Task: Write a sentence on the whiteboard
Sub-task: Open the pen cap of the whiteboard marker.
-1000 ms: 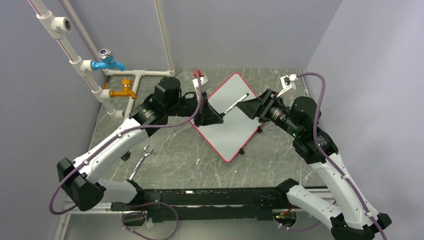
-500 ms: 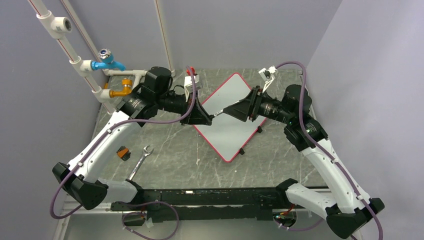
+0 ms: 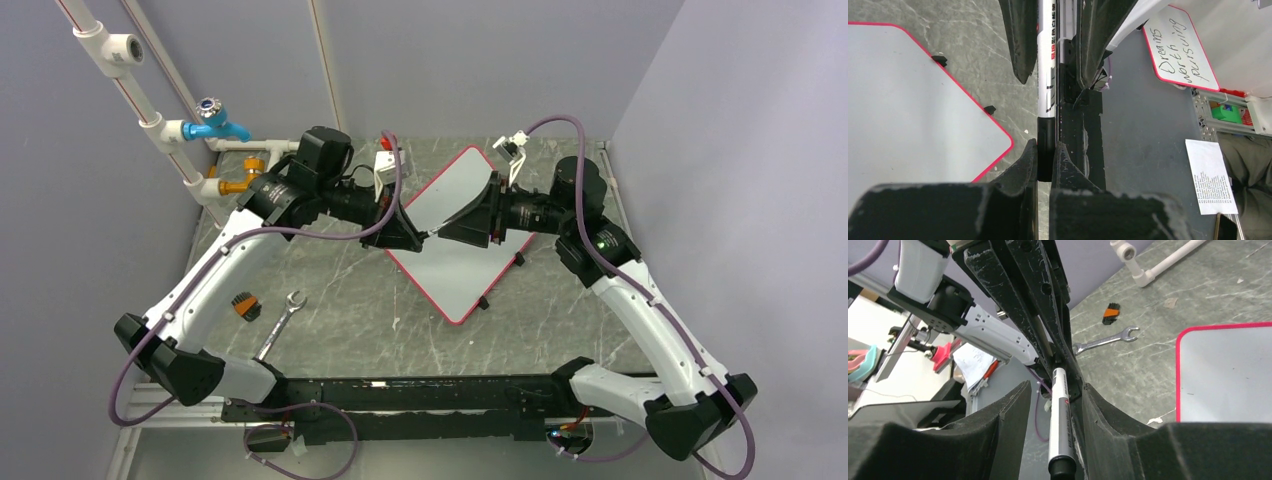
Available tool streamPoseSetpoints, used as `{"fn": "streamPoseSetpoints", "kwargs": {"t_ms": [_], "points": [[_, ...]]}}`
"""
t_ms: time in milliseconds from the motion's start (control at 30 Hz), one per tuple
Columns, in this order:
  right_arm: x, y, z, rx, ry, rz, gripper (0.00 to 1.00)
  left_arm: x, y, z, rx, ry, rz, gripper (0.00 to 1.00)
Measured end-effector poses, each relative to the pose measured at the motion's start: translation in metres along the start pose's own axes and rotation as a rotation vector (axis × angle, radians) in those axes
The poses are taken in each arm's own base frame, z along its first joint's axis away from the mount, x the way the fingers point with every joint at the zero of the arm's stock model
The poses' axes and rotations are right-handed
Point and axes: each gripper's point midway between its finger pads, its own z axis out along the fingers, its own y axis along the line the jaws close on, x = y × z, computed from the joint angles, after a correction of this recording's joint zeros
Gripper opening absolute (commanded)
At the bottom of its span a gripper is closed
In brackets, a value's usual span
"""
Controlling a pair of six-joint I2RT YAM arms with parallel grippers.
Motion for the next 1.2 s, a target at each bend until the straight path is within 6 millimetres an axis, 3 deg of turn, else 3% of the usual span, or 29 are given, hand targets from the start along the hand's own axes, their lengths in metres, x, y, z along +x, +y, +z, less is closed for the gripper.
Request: {"fn": "streamPoseSetpoints", "kwargs": {"t_ms": [400,1200], "points": [[0.008,-0.001,0.003,-0.040,0.045,-0.010,0.35,0.009,0.003,-0.001,-0.009,0.053,-0.018,0.00],[0.025,-0.014,0.007,-0.050,0.127,0.030,0.27,0.024,0.006,0.006,-0.020,0.128,-0.026,0.00]]}}
